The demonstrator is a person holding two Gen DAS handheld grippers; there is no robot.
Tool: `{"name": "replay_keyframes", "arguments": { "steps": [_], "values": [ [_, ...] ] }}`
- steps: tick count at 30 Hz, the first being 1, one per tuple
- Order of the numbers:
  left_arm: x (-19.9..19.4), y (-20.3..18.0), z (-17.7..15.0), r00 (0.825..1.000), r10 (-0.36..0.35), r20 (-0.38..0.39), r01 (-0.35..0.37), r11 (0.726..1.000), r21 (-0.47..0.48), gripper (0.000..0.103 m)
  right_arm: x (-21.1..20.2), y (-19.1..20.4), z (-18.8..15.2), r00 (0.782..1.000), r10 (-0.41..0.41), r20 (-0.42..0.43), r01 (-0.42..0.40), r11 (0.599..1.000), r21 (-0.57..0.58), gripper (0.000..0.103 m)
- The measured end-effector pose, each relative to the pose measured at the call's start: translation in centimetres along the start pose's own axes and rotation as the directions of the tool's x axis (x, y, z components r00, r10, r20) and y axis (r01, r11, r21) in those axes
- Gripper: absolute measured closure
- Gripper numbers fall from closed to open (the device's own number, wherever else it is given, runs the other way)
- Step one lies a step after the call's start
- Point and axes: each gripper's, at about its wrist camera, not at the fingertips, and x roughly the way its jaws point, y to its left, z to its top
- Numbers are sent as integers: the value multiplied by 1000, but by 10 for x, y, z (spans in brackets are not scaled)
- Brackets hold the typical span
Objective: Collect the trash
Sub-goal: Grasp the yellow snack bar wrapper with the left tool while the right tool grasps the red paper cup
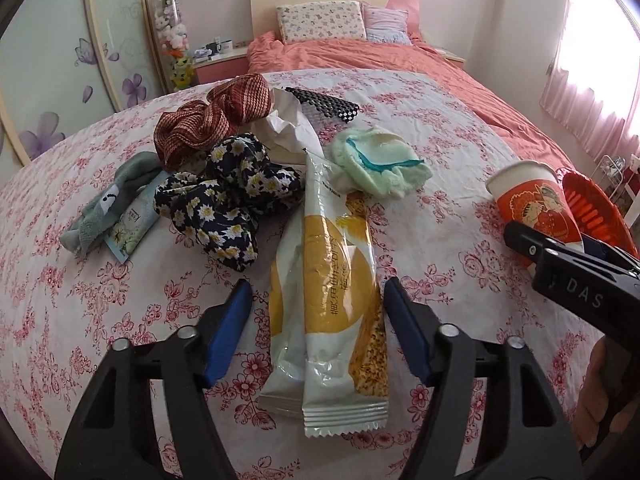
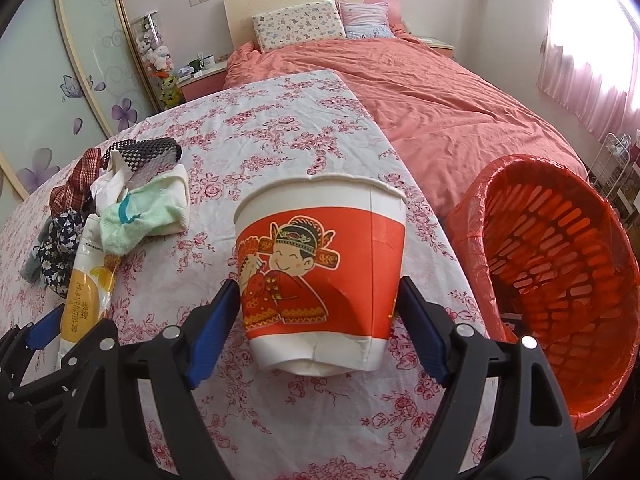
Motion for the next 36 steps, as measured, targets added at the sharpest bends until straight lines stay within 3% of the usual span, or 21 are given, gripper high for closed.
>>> {"name": "replay_keyframes", "arguments": {
  "steps": [1, 7, 23, 36],
  "values": [
    [0, 1, 0, 1000, -3, 4, 3, 1000, 1, 52, 0, 0, 1, 1000, 2, 0, -2, 1000, -1, 29],
    [-3, 4, 1, 999, -39, 6, 39, 999, -8, 60, -10, -2, 1, 1000, 10, 27, -10, 1000, -2, 30],
    [-53, 1, 11, 991, -80, 103, 82, 997, -13, 61, -68, -5, -2, 993, 34, 113, -34, 999, -6, 30],
    [-86, -20, 19, 977, -124, 171, 123, 992, 19, 61, -124, -35, -12, 980, 9, 198, -16, 999, 32, 30]
  ]
}}
